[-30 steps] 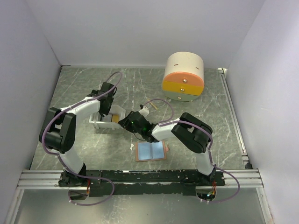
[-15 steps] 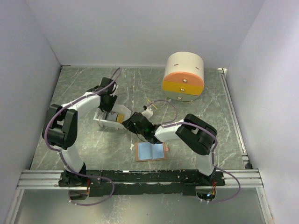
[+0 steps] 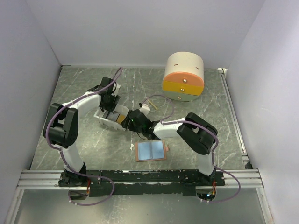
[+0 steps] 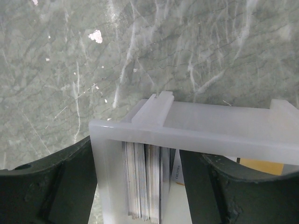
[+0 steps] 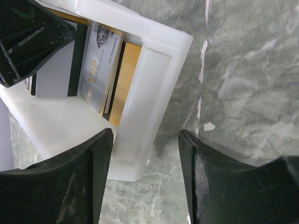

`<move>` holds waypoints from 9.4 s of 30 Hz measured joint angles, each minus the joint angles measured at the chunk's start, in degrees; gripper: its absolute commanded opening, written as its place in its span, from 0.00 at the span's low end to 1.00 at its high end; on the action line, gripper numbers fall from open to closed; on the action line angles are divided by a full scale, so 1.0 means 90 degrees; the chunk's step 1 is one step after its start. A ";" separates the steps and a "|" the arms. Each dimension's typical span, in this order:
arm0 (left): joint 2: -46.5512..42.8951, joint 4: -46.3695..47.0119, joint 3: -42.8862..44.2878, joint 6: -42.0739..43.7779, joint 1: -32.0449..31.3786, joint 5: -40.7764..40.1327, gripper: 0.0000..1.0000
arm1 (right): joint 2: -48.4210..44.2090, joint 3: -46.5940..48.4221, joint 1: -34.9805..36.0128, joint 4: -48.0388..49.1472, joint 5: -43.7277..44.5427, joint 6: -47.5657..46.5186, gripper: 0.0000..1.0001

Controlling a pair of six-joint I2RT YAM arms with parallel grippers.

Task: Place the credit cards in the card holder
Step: Pick up the credit card from the storage box, then insert the credit card into the card holder.

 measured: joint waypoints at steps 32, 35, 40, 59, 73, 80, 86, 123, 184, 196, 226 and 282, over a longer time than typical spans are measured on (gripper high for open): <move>-0.0044 0.0075 0.0136 0.0211 -0.0532 -0.1316 0.76 | 0.0204 0.0301 -0.0347 0.0041 -0.0503 -0.0177 0.42; -0.0044 0.0087 0.0136 0.0209 -0.0624 -0.1447 0.75 | 0.0204 0.0301 -0.0347 0.0041 -0.0503 -0.0177 0.42; -0.0044 0.0143 0.0131 0.0211 -0.0806 -0.1734 0.74 | 0.0206 0.0301 -0.0345 0.0041 -0.0503 -0.0155 0.42; -0.0206 0.0454 -0.0240 0.0352 -0.1180 -0.2021 0.62 | 0.0214 0.0301 -0.0347 0.0058 -0.0522 -0.0083 0.41; -0.0141 0.0661 -0.0447 0.0427 -0.1171 -0.2363 0.51 | 0.0211 0.0253 -0.0345 0.0131 -0.0539 -0.0039 0.41; -0.0073 0.0772 -0.0466 0.0517 -0.1139 -0.2443 0.49 | 0.0211 0.0240 -0.0347 0.0153 -0.0542 -0.0036 0.41; 0.0068 0.0877 -0.0464 0.0588 -0.1137 -0.2450 0.43 | 0.0211 0.0240 -0.0347 0.0158 -0.0542 -0.0024 0.41; 0.0185 0.0024 0.0255 0.0563 -0.1037 -0.1921 0.07 | 0.0223 0.0216 -0.0347 0.0233 -0.0634 0.0257 0.41; -0.2951 -0.1180 0.0182 -0.2514 -0.0425 0.2368 0.07 | -0.4126 -0.1025 -0.0617 -0.3225 -0.0838 -0.2470 0.54; -0.3565 0.0593 -0.1880 -0.4651 -0.0991 0.4075 0.07 | -0.4702 -0.1649 -0.0627 -0.4850 -0.0299 -0.2477 0.44; -0.3347 0.3058 -0.3820 -0.7167 -0.3446 0.2465 0.07 | -0.4269 -0.2671 -0.0627 -0.4476 -0.0658 -0.2181 0.25; -0.1732 0.4119 -0.3861 -0.7395 -0.3893 0.2047 0.07 | -0.4809 -0.3228 -0.0629 -0.4197 -0.0777 -0.1836 0.21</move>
